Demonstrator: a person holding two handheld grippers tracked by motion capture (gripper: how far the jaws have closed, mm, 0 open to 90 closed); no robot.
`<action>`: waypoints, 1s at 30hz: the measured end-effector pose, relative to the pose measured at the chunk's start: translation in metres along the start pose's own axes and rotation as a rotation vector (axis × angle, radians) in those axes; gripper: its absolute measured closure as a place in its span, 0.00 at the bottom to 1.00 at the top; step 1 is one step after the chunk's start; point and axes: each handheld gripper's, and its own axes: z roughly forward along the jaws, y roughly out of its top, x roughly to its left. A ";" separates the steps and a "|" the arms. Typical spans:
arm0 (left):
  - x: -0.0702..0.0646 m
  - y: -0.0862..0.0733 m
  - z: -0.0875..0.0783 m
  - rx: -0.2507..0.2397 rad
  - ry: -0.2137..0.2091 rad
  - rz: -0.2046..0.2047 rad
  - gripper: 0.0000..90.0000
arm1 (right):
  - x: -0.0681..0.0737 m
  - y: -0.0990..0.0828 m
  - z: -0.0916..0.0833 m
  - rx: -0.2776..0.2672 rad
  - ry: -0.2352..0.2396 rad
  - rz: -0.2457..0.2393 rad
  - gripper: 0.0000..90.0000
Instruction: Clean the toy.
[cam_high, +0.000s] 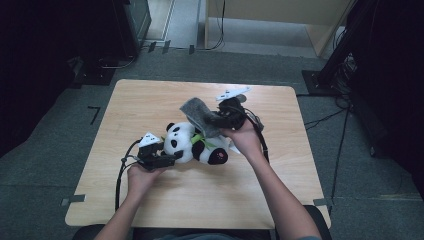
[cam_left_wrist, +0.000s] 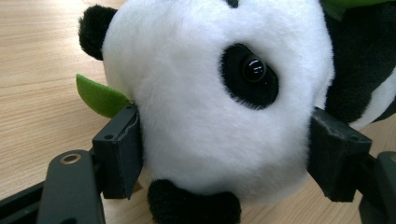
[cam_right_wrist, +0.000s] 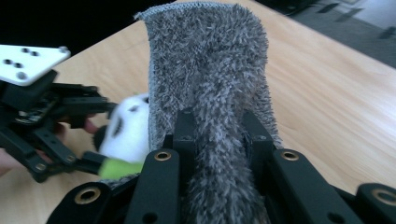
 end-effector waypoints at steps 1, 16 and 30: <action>0.000 0.000 0.000 -0.002 -0.002 -0.001 0.25 | 0.004 0.002 0.005 0.004 0.011 -0.008 0.81; 0.000 0.000 0.000 -0.004 -0.012 -0.010 0.21 | 0.041 0.017 0.072 0.105 0.088 -0.095 0.61; -0.003 0.000 0.001 0.005 0.016 -0.017 0.20 | 0.049 0.010 0.076 0.130 0.065 -0.168 0.79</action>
